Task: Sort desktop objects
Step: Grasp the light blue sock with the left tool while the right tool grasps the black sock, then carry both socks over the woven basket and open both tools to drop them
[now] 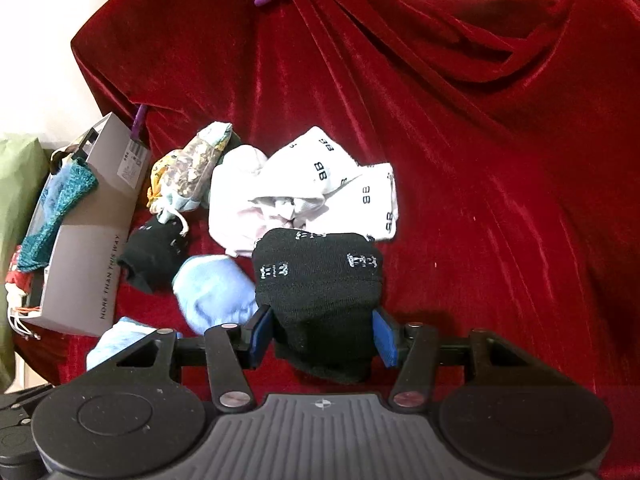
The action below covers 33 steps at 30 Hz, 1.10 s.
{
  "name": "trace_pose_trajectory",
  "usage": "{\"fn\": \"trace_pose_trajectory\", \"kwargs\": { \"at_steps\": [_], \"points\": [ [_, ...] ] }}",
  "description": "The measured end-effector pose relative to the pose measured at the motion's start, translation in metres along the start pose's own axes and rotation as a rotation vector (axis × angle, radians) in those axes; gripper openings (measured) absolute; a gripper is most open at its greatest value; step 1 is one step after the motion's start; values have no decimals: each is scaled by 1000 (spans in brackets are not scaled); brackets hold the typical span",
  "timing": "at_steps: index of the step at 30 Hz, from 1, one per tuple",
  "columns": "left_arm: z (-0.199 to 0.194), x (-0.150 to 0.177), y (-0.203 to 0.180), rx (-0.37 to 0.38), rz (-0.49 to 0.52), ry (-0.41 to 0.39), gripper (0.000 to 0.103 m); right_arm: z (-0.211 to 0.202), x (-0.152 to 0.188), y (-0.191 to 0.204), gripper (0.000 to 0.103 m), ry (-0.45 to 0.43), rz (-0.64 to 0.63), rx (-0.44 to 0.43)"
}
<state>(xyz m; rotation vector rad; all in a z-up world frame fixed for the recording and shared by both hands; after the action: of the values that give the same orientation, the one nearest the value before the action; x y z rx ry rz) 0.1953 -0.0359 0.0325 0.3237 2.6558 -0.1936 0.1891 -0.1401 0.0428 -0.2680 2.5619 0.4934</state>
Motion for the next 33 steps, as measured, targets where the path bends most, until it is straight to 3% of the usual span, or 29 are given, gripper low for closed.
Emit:
{"fn": "trace_pose_trajectory", "kwargs": {
  "at_steps": [7,14,31,33],
  "points": [
    [-28,21,24,-34,-29,43,53,-24,13,12,52,62,6,27],
    [-51,55,35,-18,-7,56,53,-50,41,25,53,106,2,15],
    [-76,141,33,-7,56,74,53,-118,143,32,53,59,-130,-43],
    [-74,150,31,1,60,96,53,-122,156,28,47,57,-131,-42]
  ]
}}
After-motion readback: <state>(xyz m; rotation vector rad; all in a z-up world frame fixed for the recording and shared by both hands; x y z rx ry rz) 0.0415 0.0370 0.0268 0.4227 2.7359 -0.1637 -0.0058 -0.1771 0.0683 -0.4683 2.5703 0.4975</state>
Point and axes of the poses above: each gripper's, at about its wrist camera, not at the fingertips, and z roughly the way its jaws point, y to its left, x to its underside, the point moved 3 cm from there along z, roughly the way its jaws point, and after that the axes turned 8 degrees about -y, right-handed, at the moved point
